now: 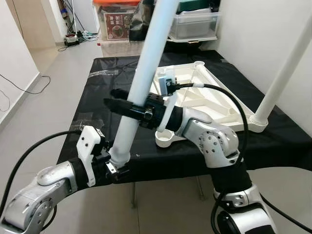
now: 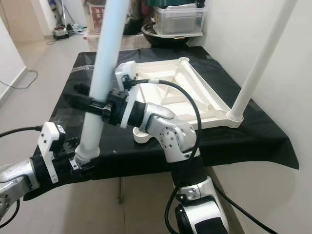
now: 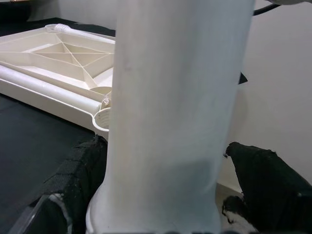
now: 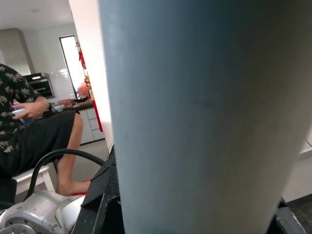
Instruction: Building children table
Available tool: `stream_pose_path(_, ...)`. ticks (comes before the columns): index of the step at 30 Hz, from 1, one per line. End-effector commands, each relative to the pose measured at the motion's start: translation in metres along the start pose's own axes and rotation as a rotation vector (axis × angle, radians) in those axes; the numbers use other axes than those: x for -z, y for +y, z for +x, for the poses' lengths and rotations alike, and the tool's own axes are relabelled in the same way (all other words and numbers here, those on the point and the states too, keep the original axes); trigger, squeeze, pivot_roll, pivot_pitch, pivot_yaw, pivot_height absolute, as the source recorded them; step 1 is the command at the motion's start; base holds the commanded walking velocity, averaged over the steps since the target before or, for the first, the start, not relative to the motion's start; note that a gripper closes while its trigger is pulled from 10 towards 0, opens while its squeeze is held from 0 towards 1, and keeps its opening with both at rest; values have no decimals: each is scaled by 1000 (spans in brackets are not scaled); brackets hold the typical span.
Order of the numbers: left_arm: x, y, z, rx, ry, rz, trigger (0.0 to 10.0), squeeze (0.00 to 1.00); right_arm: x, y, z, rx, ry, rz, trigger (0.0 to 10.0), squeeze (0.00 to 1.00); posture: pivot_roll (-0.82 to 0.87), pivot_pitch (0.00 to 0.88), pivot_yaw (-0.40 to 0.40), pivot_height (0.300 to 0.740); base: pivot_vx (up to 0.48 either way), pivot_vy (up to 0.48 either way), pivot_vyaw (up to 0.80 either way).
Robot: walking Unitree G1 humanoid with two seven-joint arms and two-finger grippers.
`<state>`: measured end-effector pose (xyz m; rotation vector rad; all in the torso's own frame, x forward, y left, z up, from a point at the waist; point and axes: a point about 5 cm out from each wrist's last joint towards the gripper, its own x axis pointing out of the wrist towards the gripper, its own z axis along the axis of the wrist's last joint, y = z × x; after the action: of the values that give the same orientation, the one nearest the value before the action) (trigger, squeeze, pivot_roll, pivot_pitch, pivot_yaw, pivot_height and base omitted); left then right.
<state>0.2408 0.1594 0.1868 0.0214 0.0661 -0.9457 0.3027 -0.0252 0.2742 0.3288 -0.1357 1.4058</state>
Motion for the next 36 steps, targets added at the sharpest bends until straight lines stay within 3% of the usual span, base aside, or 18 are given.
stream_pose_path(1, 8, -1, -2, 22, 49, -1, 10000, 0, -12, 9, 6, -49, -26, -34, 10000, 0, -2, 0, 15, 740, 0, 0, 0)
stream_pose_path(9, 11, -2, 1, 57, 64, 11, 10000, 0, -15, 19, 10, -114, -33, -38, 10000, 0, -8, 0, 13, 740, 0, 0, 0)
stream_pose_path(10, 11, -3, 2, 64, 64, 15, 4510, 0, -14, 20, 11, -115, -31, -35, 10000, 0, -9, 0, 13, 740, 0, 0, 0)
stream_pose_path(11, 11, -3, 2, 68, 62, 16, 0, 0, -13, 20, 12, -115, -30, -34, 10000, 0, -10, 0, 14, 740, 0, 0, 0)
stream_pose_path(23, 6, -1, 6, 37, 6, 64, 0, 0, -11, 19, 12, -87, -31, -18, 10000, 0, -11, 0, 14, 740, 0, 0, 0)
stream_pose_path(24, 6, -2, 7, 36, 10, 72, 0, 0, -11, 17, 11, -68, -37, -5, 10000, 75, -11, 0, 14, 740, 0, 0, 0)
stream_pose_path(26, 6, -2, 7, 36, 10, 72, 0, 0, -11, 17, 11, -68, -37, -5, 10000, 75, -11, 0, 14, 740, 0, 0, 0)
stream_pose_path(27, 7, -2, 8, 29, 24, 89, 0, 0, -11, 10, 11, -5, -53, 14, 10000, 1000, -12, 0, 14, 740, 0, 0, 0)
stream_pose_path(31, 7, -2, 10, 7, 34, 110, 0, 0, -11, 2, 10, 85, -61, 18, 10000, 1000, -12, 0, 14, 740, 0, 0, 0)
stream_pose_path(32, 7, 2, 11, -38, 49, 125, 4824, 0, -10, -2, 9, 118, -65, 36, 10000, 1000, -11, 0, 12, 740, 0, 0, 0)
stream_pose_path(33, 7, 2, 11, -38, 49, 125, 4824, 0, -10, -2, 9, 118, -65, 36, 10000, 1000, -11, 0, 12, 740, 0, 0, 0)
stream_pose_path(34, 10, 14, 15, -155, 96, 157, 9255, 0, -9, -6, 7, 162, -84, 69, 10000, 0, -9, 0, 11, 740, 0, 0, 0)
stream_pose_path(35, 10, 14, 15, -155, 96, 157, 9255, 0, -9, -6, 7, 162, -84, 69, 10000, 0, -9, 0, 11, 740, 0, 0, 0)
stream_pose_path(36, 11, 23, 17, -261, 134, 190, 10000, 0, -8, -9, 5, 197, -101, 103, 10000, 0, -7, 0, 10, 740, 0, 0, 0)
